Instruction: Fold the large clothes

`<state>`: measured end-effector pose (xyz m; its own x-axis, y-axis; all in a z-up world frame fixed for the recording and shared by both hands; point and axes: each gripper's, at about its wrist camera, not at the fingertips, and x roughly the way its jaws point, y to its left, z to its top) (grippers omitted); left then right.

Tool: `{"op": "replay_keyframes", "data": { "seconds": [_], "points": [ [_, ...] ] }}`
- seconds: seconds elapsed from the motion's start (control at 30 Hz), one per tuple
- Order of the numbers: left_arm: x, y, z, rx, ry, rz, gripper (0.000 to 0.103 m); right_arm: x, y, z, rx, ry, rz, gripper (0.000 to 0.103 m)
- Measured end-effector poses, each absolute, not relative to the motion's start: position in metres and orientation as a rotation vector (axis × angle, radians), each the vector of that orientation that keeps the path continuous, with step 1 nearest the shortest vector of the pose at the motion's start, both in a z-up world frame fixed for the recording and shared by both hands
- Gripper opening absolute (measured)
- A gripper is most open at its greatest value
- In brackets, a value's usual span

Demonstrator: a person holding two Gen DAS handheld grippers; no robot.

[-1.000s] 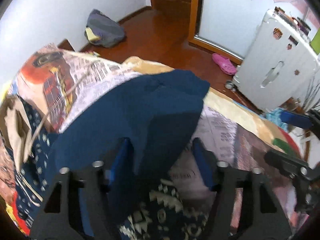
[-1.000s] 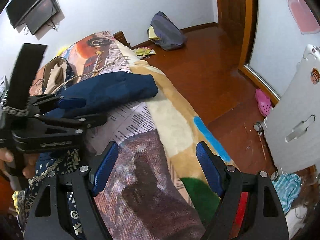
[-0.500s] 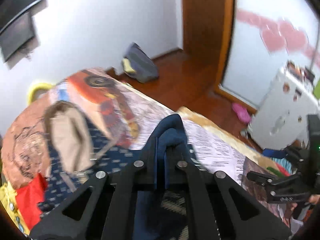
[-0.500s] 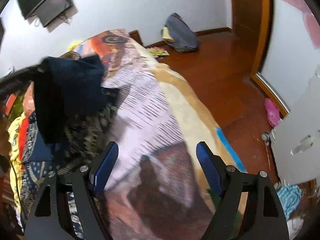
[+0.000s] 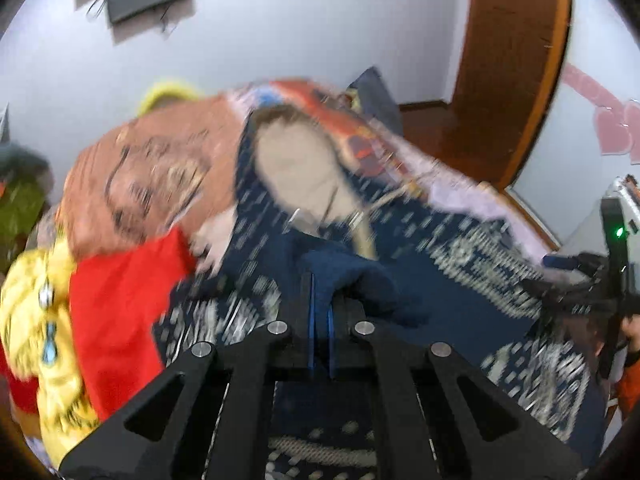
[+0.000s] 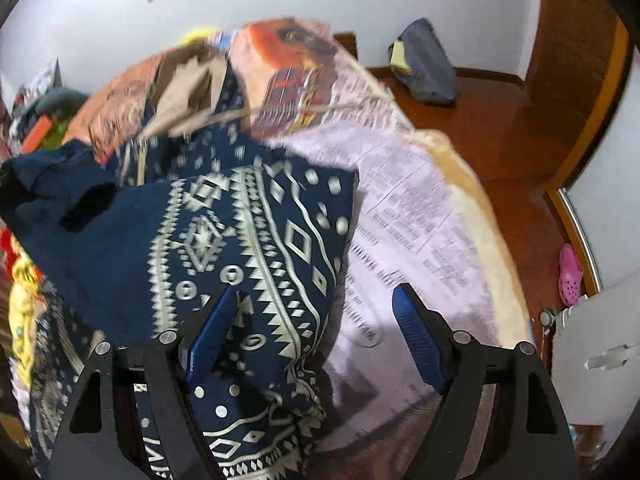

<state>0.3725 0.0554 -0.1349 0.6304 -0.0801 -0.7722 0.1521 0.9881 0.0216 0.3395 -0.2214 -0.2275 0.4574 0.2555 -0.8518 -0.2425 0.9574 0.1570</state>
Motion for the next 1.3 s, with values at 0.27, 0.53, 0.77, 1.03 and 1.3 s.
{"op": "replay_keyframes", "data": {
  "seconds": [0.27,0.53,0.77,1.03,1.3],
  "points": [
    [0.348,0.106,-0.216,0.012,1.067,-0.040,0.012,0.330,-0.206,-0.236,-0.091,1.054,0.290,0.079],
    [0.325,0.090,-0.231,0.186,1.077,0.009,0.047,0.329,-0.206,-0.234,-0.083,1.075,0.274,0.079],
    [0.307,0.055,-0.194,0.231,0.982,-0.117,0.068,0.321,-0.201,-0.224,-0.105,1.052,0.275,0.079],
    [0.335,0.012,-0.200,0.203,1.004,-0.209,0.068,0.312,-0.195,-0.206,-0.110,0.990,0.293,0.079],
    [0.367,0.014,-0.235,0.071,1.080,-0.158,0.064,0.311,-0.194,-0.208,-0.115,0.986,0.299,0.079]
  ]
}}
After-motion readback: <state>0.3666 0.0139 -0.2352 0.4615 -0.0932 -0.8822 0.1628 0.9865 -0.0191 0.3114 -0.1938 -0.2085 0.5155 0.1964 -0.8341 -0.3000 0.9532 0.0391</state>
